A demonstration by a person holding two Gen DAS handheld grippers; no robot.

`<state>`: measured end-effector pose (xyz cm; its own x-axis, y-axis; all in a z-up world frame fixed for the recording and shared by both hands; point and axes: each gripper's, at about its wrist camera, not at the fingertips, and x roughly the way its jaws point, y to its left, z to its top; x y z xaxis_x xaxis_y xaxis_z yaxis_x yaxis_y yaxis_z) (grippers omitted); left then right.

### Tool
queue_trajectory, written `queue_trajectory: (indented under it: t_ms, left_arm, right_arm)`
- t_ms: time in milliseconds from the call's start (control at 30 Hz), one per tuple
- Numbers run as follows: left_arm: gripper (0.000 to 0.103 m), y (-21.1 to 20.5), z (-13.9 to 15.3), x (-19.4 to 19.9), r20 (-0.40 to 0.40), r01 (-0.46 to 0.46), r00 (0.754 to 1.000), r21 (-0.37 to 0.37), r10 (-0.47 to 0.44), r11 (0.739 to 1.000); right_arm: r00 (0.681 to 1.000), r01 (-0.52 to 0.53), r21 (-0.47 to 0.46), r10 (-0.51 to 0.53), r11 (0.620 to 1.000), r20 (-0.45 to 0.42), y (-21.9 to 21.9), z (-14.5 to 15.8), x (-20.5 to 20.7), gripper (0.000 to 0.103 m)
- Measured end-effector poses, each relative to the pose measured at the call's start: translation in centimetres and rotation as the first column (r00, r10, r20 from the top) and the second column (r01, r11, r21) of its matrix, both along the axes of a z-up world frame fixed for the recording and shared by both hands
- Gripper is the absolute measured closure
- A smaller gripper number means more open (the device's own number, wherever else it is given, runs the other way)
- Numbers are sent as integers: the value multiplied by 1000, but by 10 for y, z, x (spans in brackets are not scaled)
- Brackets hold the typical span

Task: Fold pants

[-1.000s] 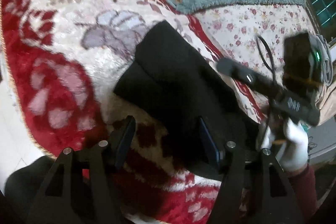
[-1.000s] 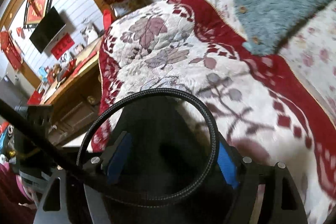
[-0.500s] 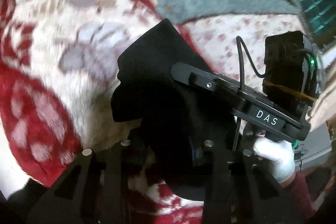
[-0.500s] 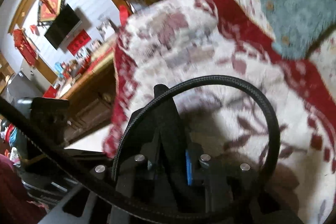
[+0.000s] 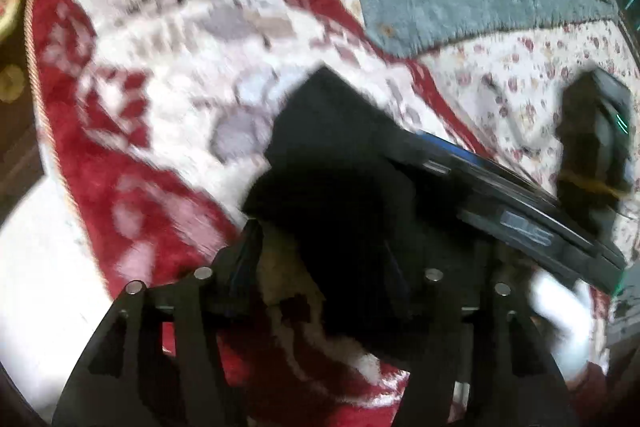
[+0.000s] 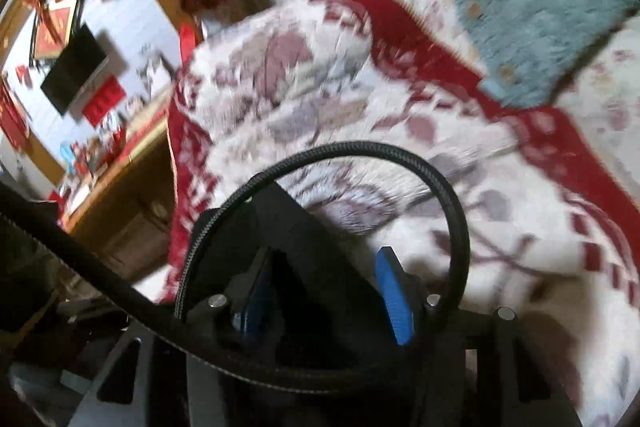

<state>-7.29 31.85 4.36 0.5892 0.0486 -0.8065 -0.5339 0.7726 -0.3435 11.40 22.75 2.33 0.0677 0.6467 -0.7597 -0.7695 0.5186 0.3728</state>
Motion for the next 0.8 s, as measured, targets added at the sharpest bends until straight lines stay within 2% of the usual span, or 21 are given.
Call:
queue_trajectory:
  t_ms: [133,200,233,300,400,500,600,667,733,800]
  left_arm:
    - [45,-14,22,-11,56,-21,998,124,14,992]
    - [45,-23,31,-11,84,5,996,129,-15,992]
    - [45,-32,35,-10,101,35,994,112,-47,993]
    - [45,-49,40,-4,122,103,986,92,-114,990]
    - [45,-81,44,10,133,215,966,74,-223,974]
    - [45,-123,49,23,142,344,925,78,-352,936]
    - [45,-168,49,38,133,466,872,73,-471,882]
    - [45,-202,47,49,114,555,822,59,-558,830]
    - [45,-229,45,57,104,615,780,52,-617,787]
    - [45,-256,42,67,91,674,733,39,-674,738]
  right_arm:
    - [984,69,90,-83,993,156,-69,59,-20,51]
    - [967,120,117,-143,986,213,-111,81,-38,48]
    - [964,136,126,-160,983,210,-129,87,-46,43]
    - [962,204,136,-224,969,158,-174,94,-60,40]
    - [925,361,103,-369,927,84,-244,94,-79,40]
    - [854,510,105,-517,854,63,-318,94,-111,40]
    - [774,629,88,-633,773,19,-385,89,-146,40]
    - [716,698,39,-698,716,1,-421,82,-170,34]
    - [649,760,-38,-760,649,-9,-458,71,-194,33]
    - [602,795,-77,-799,601,-21,-481,63,-208,33]
